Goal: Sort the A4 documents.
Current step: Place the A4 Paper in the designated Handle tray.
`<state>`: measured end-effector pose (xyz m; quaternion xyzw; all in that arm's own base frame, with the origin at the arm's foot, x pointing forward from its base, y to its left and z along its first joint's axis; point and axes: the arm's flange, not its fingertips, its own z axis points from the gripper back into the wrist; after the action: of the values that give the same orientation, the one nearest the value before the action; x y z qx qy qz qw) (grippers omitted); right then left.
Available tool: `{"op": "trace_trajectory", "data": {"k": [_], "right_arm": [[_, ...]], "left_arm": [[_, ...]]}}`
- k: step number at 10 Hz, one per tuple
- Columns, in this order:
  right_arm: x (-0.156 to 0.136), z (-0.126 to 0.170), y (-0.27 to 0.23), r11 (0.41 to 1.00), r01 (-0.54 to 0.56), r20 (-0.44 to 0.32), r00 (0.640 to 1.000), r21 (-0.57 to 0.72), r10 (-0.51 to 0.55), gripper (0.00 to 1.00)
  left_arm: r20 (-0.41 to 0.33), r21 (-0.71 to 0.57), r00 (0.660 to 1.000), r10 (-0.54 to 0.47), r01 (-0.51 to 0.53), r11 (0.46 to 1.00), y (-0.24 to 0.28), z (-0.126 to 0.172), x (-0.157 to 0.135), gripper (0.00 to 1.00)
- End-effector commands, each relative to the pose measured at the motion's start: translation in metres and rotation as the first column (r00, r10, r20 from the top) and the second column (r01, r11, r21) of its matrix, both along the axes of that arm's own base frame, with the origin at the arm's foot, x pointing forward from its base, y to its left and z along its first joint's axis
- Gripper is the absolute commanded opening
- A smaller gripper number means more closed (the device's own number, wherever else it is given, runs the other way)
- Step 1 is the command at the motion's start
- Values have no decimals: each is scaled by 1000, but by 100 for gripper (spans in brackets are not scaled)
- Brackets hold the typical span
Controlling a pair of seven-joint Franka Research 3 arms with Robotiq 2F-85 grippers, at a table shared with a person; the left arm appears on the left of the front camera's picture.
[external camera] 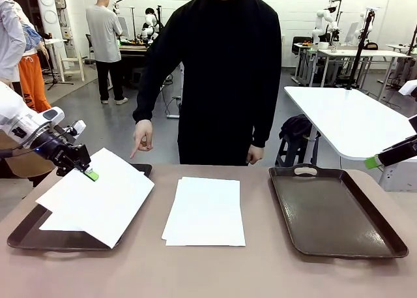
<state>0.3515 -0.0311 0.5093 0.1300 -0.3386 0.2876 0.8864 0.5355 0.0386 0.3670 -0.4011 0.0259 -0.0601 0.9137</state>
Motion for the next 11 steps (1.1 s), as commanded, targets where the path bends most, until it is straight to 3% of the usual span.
{"op": "trace_trajectory", "data": {"k": [1, 6, 11], "right_arm": [[1, -2, 0, 1000, -9, -5, 1000, 18, 9, 100], [1, -2, 0, 1000, -9, -5, 1000, 18, 9, 100], [1, -2, 0, 1000, -9, -5, 1000, 18, 9, 100]], "left_arm": [[-55, 70, 996, 70, -66, 995, 8, -8, 1, 1], [-5, 117, 970, 243, -241, 963, 26, -20, -33, 1], [36, 145, 956, 292, -294, 945, 17, -32, -18, 1]]}}
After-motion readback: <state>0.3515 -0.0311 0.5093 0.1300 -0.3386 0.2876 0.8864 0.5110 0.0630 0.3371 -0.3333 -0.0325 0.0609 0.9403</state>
